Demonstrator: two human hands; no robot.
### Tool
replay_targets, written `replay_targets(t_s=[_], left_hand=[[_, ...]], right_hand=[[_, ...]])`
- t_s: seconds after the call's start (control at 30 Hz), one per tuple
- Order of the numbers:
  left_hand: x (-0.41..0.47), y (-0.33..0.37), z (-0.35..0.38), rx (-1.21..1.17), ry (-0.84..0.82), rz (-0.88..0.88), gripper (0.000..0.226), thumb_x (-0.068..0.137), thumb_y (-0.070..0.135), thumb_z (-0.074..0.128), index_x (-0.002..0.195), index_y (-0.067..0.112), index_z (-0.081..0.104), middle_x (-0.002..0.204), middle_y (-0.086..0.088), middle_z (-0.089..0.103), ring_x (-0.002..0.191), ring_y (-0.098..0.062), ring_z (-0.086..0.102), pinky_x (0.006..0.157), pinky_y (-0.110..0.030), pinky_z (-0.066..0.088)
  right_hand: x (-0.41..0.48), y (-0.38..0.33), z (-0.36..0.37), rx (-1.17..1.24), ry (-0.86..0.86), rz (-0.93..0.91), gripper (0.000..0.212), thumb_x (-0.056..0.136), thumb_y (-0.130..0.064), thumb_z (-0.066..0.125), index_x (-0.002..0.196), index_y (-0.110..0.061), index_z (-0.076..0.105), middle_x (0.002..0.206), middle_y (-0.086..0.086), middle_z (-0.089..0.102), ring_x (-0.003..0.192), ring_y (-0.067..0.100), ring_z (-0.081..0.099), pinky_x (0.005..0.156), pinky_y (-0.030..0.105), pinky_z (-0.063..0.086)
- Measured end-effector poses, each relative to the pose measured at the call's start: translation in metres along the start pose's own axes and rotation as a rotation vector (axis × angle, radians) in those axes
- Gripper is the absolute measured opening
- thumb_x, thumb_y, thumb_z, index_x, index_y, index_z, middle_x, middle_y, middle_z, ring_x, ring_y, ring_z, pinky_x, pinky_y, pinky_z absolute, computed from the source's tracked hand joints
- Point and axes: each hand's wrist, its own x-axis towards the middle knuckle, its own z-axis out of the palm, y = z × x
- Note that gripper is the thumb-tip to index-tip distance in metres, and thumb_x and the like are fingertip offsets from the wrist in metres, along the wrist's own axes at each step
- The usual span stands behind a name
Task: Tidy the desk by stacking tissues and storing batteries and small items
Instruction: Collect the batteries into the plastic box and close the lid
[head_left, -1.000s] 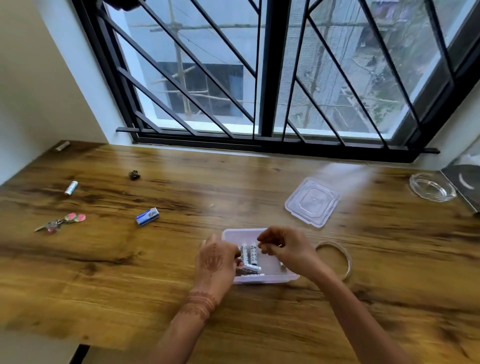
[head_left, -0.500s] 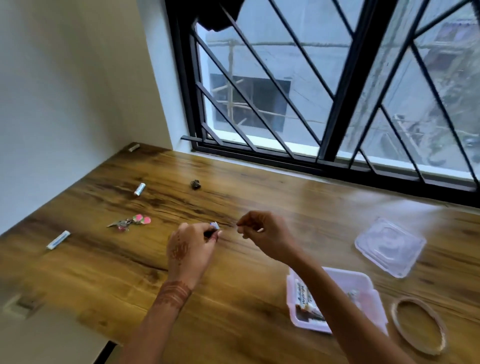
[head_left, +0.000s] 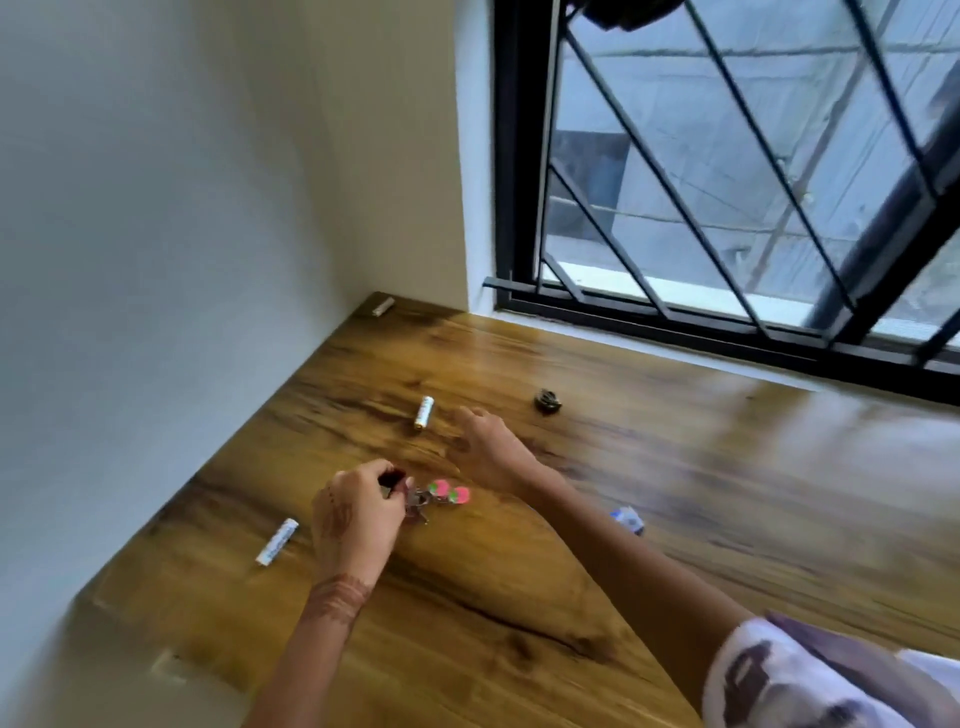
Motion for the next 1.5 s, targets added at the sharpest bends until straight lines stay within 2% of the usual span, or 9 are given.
replay_targets(t_s=[0.17, 0.3, 0.47, 0.57, 0.77, 0.9, 1.03, 1.23, 1.5], left_hand=[[0.023, -0.048, -0.015, 0.013, -0.018, -0.09, 0.03, 0.08, 0.024, 0.069, 0.108, 0.016, 0.065, 0.111, -0.007, 0.063, 0.102, -0.025, 0.058, 0.077, -0.036, 0.051], [0.025, -0.075, -0.025, 0.097, -0.089, -0.177, 0.043, 0.082, 0.018, 0.067, 0.122, 0.015, 0.052, 0.128, -0.009, 0.046, 0.113, -0.026, 0.051, 0.087, -0.035, 0.047], [0.024, -0.099, -0.026, 0.172, -0.192, -0.325, 0.046, 0.079, 0.025, 0.07, 0.116, 0.006, 0.048, 0.122, -0.016, 0.047, 0.113, -0.031, 0.049, 0.089, -0.039, 0.044], [0.021, -0.102, -0.021, 0.133, -0.232, -0.377, 0.041, 0.084, 0.023, 0.064, 0.115, 0.0, 0.047, 0.118, -0.018, 0.052, 0.109, -0.033, 0.053, 0.085, -0.039, 0.044], [0.018, -0.087, -0.018, 0.05, -0.232, -0.33, 0.027, 0.092, 0.022, 0.053, 0.11, 0.002, 0.055, 0.112, -0.015, 0.057, 0.098, -0.027, 0.054, 0.074, -0.032, 0.041], [0.006, -0.049, -0.012, -0.118, -0.219, -0.216, 0.026, 0.093, 0.022, 0.05, 0.113, 0.008, 0.058, 0.111, -0.013, 0.06, 0.088, -0.02, 0.051, 0.071, -0.028, 0.041], [-0.01, 0.008, 0.007, -0.307, -0.245, -0.15, 0.032, 0.091, 0.027, 0.056, 0.117, 0.01, 0.062, 0.11, -0.01, 0.066, 0.09, -0.018, 0.058, 0.072, -0.028, 0.046], [-0.063, 0.092, 0.04, -0.451, -0.338, -0.011, 0.03, 0.089, 0.021, 0.06, 0.116, 0.01, 0.065, 0.11, -0.005, 0.069, 0.102, -0.018, 0.064, 0.091, -0.03, 0.05], [-0.151, 0.181, 0.084, -0.438, -0.445, 0.243, 0.031, 0.087, 0.008, 0.059, 0.118, 0.013, 0.063, 0.114, -0.004, 0.067, 0.1, -0.013, 0.063, 0.09, -0.024, 0.049]], right_hand=[[0.051, -0.02, 0.036, -0.167, -0.019, 0.046, 0.055, 0.093, -0.036, 0.047, 0.143, -0.023, 0.028, 0.145, 0.018, 0.031, 0.127, 0.038, 0.036, 0.1, 0.046, 0.039], [0.063, -0.025, 0.048, -0.397, 0.061, 0.082, 0.041, 0.096, -0.037, 0.041, 0.131, -0.015, 0.047, 0.138, 0.017, 0.042, 0.123, 0.034, 0.039, 0.1, 0.043, 0.036], [0.056, -0.025, 0.049, -0.279, 0.211, 0.096, 0.018, 0.093, -0.004, 0.046, 0.102, 0.0, 0.06, 0.11, 0.016, 0.059, 0.108, 0.03, 0.046, 0.08, 0.04, 0.047], [0.051, -0.025, 0.05, -0.208, 0.236, 0.148, 0.029, 0.08, 0.017, 0.04, 0.089, 0.001, 0.062, 0.092, 0.016, 0.062, 0.097, 0.03, 0.051, 0.067, 0.037, 0.048], [0.018, -0.023, 0.044, 0.091, 0.335, 0.161, 0.019, 0.078, 0.005, 0.049, 0.088, -0.005, 0.062, 0.089, 0.006, 0.064, 0.082, 0.023, 0.057, 0.061, 0.028, 0.044], [-0.02, -0.02, 0.03, 0.751, 0.283, 0.402, 0.015, 0.078, 0.001, 0.06, 0.085, -0.011, 0.054, 0.089, 0.007, 0.058, 0.077, 0.019, 0.057, 0.06, 0.027, 0.05], [-0.065, -0.007, 0.007, 1.233, 0.15, 0.531, 0.025, 0.083, 0.005, 0.057, 0.107, 0.0, 0.053, 0.094, 0.016, 0.06, 0.074, 0.02, 0.061, 0.054, 0.026, 0.055], [-0.141, 0.037, -0.038, 1.134, 0.185, 0.411, 0.022, 0.083, -0.006, 0.066, 0.104, -0.001, 0.063, 0.088, 0.01, 0.067, 0.071, 0.013, 0.063, 0.062, 0.023, 0.054], [-0.249, 0.107, -0.106, 0.898, 0.311, 0.424, 0.018, 0.077, 0.006, 0.067, 0.088, -0.006, 0.06, 0.074, 0.007, 0.061, 0.056, 0.007, 0.062, 0.054, 0.02, 0.054]])
